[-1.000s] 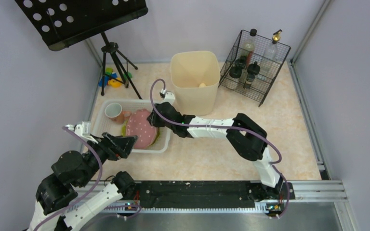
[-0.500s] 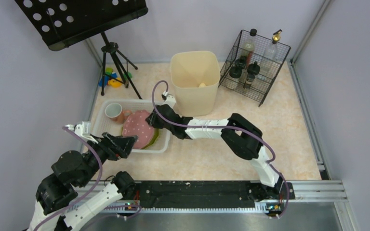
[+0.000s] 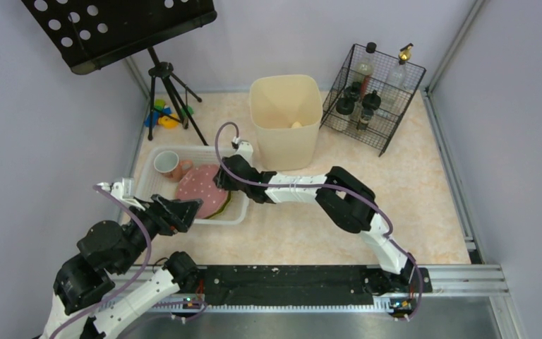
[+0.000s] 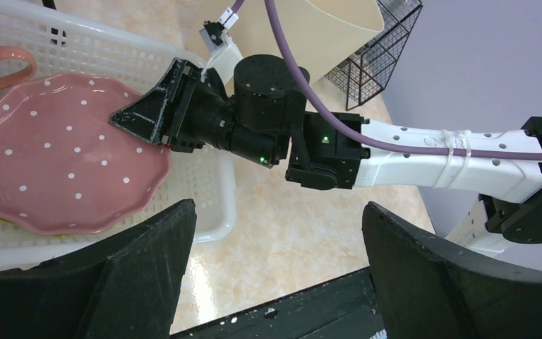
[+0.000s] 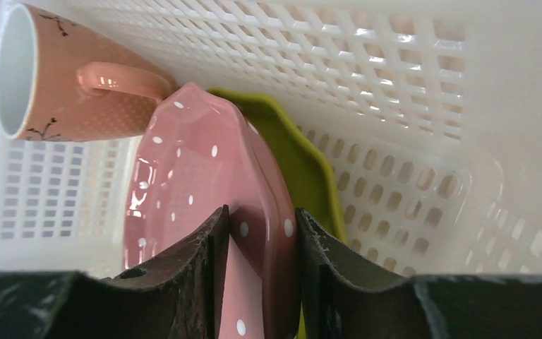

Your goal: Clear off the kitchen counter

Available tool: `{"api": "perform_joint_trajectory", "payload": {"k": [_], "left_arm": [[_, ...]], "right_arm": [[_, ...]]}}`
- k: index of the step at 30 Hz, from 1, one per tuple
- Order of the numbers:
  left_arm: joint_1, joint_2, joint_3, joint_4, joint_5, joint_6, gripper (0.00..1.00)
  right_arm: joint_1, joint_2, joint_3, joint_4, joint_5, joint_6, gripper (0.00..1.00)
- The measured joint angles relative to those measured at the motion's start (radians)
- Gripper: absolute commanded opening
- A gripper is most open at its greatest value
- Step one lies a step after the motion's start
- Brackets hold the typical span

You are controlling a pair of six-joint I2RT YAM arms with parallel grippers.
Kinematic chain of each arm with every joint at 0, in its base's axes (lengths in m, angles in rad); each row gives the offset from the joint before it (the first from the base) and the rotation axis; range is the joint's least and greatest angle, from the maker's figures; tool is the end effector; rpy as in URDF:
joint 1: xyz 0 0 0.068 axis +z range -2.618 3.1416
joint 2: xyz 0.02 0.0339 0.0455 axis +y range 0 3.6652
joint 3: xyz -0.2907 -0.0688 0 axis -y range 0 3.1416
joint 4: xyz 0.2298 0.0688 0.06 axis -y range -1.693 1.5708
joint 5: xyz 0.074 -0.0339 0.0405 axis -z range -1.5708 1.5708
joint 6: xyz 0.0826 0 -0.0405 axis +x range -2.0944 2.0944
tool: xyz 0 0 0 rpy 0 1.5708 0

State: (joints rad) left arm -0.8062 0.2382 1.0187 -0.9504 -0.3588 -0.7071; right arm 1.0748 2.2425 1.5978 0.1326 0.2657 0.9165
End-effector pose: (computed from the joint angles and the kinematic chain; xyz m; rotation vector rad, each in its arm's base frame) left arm 0.0263 0.0145 0.3608 -0.1833 1.7883 -0.7941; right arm 0.2830 0.4775 0.1756 -0.0025 2.2036 0.9188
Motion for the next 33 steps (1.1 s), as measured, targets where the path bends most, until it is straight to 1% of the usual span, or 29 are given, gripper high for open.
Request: {"api": "perform_joint_trajectory", "payload": {"k": [7,20,26,33], "left_arm": [[0.0,0.011,-0.008,0.008,0.003,0.0,0.91],[0.0,0.022,-0.022,0.014,0.013,0.0,0.91],[0.0,0.022,-0.024,0.015,0.021,0.0,0.91],[0.0,0.022,-0.032,0.015,0.027,-0.001,0.91]], "right_arm": [[0.0,0.041,0.057,-0.062,0.021,-0.056,0.41],[0.01,0.043,0.14,-0.194,0.081,-0.213,0.44],[0.014,0.043,0.151,-0.212,0.121,-0.275,0.44],[0.015,0.043,0.151,-0.232,0.134,-0.313,0.45]]}}
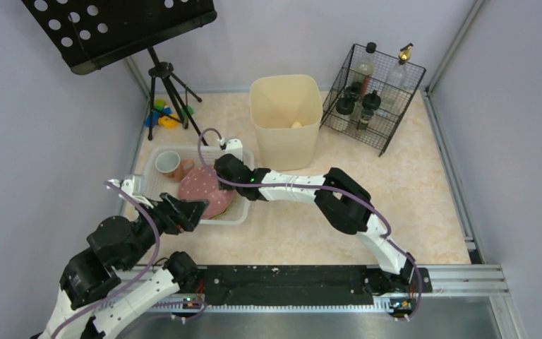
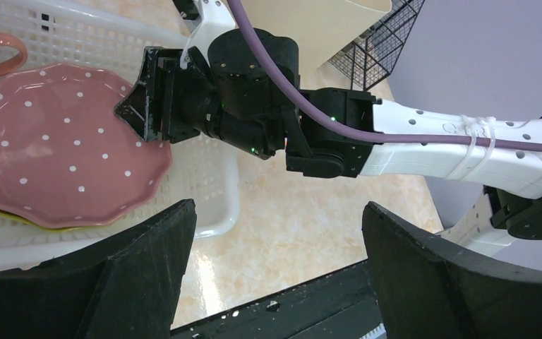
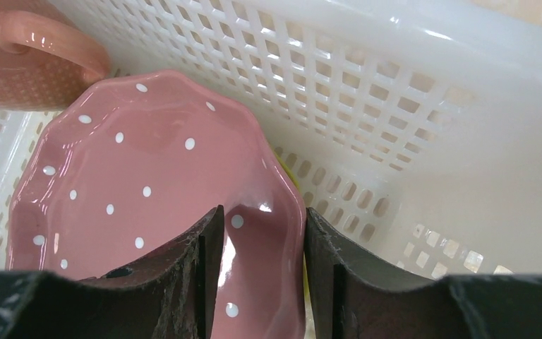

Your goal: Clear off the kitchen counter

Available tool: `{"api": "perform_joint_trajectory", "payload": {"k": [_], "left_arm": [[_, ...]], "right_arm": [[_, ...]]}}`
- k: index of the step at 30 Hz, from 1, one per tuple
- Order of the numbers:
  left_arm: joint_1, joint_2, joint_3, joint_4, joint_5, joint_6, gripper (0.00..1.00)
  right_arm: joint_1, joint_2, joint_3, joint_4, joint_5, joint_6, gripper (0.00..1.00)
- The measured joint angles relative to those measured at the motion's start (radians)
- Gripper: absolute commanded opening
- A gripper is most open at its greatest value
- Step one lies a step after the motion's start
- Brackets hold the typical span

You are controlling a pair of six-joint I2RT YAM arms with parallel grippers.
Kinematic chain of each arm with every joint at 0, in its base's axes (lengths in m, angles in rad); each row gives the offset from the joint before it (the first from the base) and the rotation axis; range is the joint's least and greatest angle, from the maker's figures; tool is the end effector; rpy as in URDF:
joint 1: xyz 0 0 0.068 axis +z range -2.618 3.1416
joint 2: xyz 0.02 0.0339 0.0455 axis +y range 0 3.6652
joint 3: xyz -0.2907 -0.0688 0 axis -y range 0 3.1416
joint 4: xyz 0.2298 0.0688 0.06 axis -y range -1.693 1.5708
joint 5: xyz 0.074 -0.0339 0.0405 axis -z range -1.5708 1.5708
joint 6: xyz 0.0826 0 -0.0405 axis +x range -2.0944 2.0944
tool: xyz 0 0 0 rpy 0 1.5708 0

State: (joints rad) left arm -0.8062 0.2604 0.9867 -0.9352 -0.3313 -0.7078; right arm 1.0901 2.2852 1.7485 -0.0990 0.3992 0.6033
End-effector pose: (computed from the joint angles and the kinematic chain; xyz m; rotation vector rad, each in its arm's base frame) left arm 0.0331 0.0043 0.3543 -0.1569 1.8321 -0.7925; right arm 0.2871 0.4812 0.1781 -0.3104 2.1772 0.5343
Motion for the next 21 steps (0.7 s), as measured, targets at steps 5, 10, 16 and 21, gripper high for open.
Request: {"api": "perform_joint_trajectory", "payload": {"k": [5,10,16,21], "left_arm": [[0.0,0.004,-0.001,0.0,0.001,0.0,0.91],[0.0,0.017,-0.003,0.005,0.001,0.0,0.91],[0.0,0.02,-0.004,0.008,0.001,0.0,0.91],[0.0,0.021,-0.005,0.008,0.0,0.0,0.91]], "right_arm": [[0.0,0.0,0.0,-0.006,0.01,-0.027,0.46],[0.001,-0.007,0.002,-0.026,0.03,-0.056,0.5],[0.002,-0.052,0.005,-0.032,0.055,-0.1,0.55],[0.0,-0.089,0.039,-0.078,0.093,-0.149,0.56]]}}
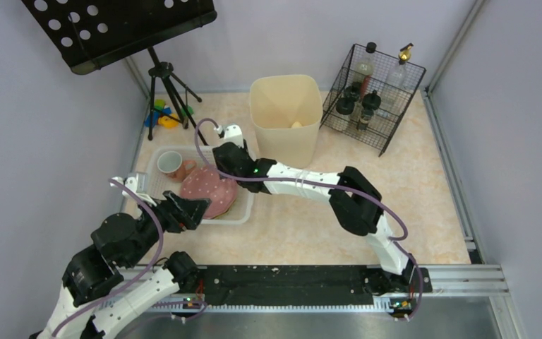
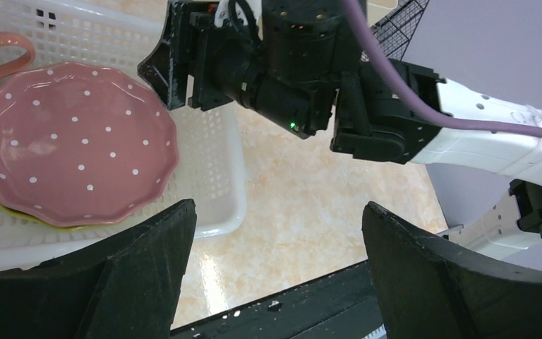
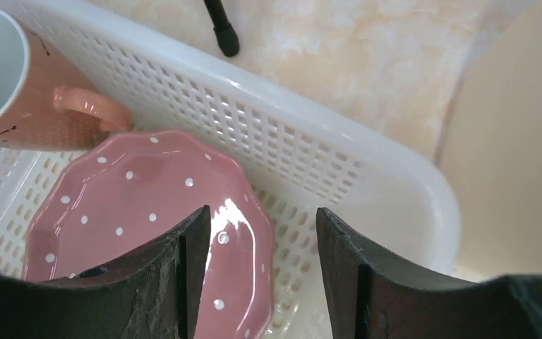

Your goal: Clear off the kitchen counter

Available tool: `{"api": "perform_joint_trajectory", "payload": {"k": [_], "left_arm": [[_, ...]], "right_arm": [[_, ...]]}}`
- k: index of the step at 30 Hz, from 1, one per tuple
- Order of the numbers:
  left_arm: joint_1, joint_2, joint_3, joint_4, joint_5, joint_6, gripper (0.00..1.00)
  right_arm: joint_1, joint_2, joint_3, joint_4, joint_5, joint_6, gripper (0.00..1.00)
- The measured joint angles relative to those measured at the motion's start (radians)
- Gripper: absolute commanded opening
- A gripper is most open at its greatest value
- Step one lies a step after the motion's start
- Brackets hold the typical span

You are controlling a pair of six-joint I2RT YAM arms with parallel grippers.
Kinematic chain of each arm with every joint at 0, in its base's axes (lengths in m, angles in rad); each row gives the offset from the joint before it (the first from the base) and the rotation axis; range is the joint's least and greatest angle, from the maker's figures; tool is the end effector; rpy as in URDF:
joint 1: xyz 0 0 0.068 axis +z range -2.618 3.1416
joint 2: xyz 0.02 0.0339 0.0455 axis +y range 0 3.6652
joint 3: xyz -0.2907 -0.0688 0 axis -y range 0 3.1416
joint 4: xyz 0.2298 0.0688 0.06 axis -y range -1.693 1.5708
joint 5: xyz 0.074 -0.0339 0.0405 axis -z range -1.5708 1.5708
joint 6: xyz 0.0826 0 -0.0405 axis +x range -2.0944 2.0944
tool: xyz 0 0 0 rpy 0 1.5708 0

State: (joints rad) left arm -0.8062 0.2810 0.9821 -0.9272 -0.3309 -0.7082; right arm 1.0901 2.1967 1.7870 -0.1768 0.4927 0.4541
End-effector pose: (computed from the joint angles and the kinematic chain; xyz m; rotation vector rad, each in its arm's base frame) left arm 0.0373 -0.0001 0.3541 -0.1540 1.8481 -0.7821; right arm 0.2877 0.4671 0.2314 -0.3853 2.0702 0.4046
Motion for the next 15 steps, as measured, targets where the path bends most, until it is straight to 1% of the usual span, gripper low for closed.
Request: {"api": "perform_joint_trajectory", "payload": {"k": [4,7,10,15], "left_arm": [[0.0,0.005,0.0,-0.001,-0.001,0.0,0.92],[0.0,0.007,0.0,-0.001,-0.004,0.001,0.93],[0.0,0.013,0.0,-0.001,-0.005,0.002,0.95],[0.0,0.03,0.0,0.0,-0.008,0.005,0.99]], "right_arm": [[0.0,-0.039,0.008,-0.022,0.023,-0.036,0.59],[0.0,-0.09,0.004,-0.035,0.026,-0.055,0.63],[0.0,-0.165,-0.026,-0.03,0.023,-0.075,0.7],[0.0,-0.34,-0.122,-0.033,0.016,-0.119,0.77]]}}
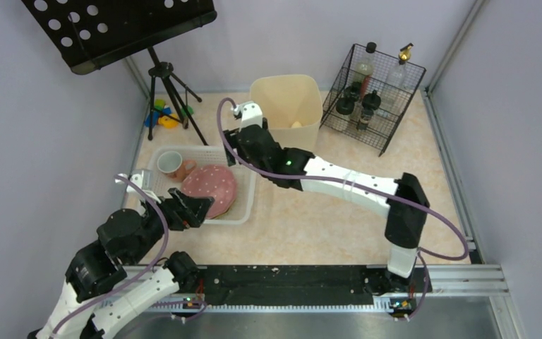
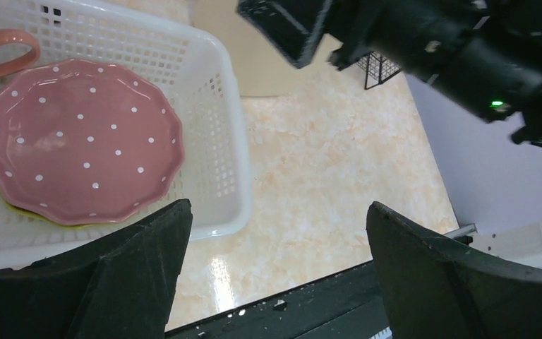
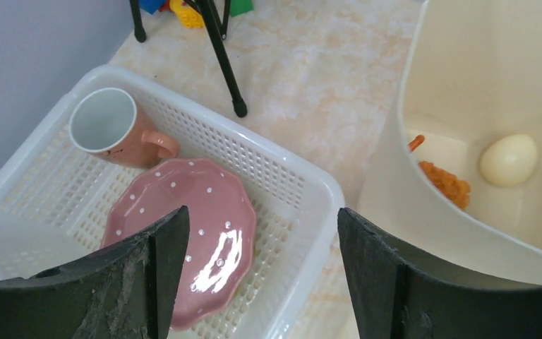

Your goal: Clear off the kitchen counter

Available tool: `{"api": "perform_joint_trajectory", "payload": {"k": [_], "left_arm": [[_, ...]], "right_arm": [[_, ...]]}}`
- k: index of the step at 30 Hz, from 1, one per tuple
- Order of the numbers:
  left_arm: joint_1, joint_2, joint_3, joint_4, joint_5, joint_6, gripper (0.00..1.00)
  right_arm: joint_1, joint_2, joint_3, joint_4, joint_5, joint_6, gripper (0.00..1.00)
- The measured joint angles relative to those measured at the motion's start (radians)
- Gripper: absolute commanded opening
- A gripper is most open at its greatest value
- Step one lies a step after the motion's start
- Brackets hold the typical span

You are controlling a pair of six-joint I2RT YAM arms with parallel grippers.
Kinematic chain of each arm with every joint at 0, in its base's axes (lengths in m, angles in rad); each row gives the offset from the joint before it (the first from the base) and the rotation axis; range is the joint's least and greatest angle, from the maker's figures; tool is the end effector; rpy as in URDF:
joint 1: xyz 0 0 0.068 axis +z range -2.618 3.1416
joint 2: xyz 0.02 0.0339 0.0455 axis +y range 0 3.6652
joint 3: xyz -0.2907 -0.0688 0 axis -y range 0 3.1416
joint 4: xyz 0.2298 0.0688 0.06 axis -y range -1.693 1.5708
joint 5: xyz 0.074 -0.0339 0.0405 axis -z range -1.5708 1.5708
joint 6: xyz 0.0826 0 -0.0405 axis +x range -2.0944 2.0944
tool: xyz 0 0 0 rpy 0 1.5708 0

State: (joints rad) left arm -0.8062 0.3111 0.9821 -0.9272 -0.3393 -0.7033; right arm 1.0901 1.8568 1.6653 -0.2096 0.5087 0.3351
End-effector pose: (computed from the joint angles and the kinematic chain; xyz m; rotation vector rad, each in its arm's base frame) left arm 0.0426 -0.0047 0.3539 -0.1501 1.8727 -0.7524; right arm 0.2546 0.4013 0.3505 -0.3999 1.9037 0.4528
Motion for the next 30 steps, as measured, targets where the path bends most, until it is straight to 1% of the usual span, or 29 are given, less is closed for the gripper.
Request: {"api": "perform_joint_trajectory", "payload": {"k": [3,4,5,10,14,22,30], "left_arm": [[0.0,0.016,0.0,0.004,0.0,0.003,0.99],[0.0,0.024,0.0,0.008,0.0,0.005,0.99],[0.0,0.032,0.0,0.011,0.0,0.008,0.99],[0.0,0.076,0.0,0.037,0.001,0.023,0.99],[0.0,0.104,0.0,0.074,0.002,0.032,0.99],[0.0,0.179,-0.001,0.146,0.01,0.06,0.99],[0.0,0.218,-0.026,0.21,0.01,0.077,0.99]], "right_arm": [[0.0,-0.089,-0.048,0.0,-0.006,-0.02,0.81],[0.0,-0.121,-0.069,0.0,-0.011,-0.026,0.94],[0.0,-0.154,-0.096,0.001,-0.022,-0.032,0.98],[0.0,-0.299,-0.236,-0.004,-0.1,-0.065,0.99],[0.0,-0.416,-0.349,-0.024,-0.117,-0.076,0.99],[0.0,-0.717,-0.536,-0.05,-0.06,-0.069,0.99],[0.0,-0.946,-0.685,-0.065,0.025,-0.002,0.99]]}}
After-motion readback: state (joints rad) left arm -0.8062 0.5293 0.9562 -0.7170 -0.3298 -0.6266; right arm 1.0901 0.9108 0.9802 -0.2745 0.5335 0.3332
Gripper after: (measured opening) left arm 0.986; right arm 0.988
